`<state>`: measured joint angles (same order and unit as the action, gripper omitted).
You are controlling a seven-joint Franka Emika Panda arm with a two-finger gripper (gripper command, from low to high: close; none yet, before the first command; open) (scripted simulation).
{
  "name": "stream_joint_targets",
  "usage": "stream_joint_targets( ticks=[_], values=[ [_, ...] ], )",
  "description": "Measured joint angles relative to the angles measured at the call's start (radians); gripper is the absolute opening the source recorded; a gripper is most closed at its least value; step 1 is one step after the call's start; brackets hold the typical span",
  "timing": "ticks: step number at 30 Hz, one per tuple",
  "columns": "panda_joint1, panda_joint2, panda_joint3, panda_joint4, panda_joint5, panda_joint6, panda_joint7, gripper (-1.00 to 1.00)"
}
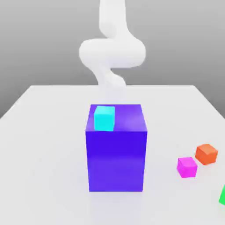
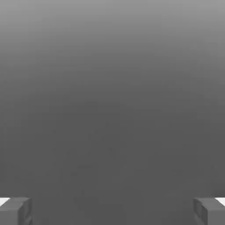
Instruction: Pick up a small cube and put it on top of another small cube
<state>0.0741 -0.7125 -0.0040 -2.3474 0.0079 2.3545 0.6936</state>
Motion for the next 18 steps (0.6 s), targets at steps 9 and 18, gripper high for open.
stream_joint_targets(
  ticks=[9, 18],
  values=[
    [0.262, 0.337, 0.012, -0.178, 0.036, 0.207, -0.411, 0.00],
    [0.462, 0.663, 0.098, -0.352, 0.029, 0.409, -0.780, 0.00]
  ],
)
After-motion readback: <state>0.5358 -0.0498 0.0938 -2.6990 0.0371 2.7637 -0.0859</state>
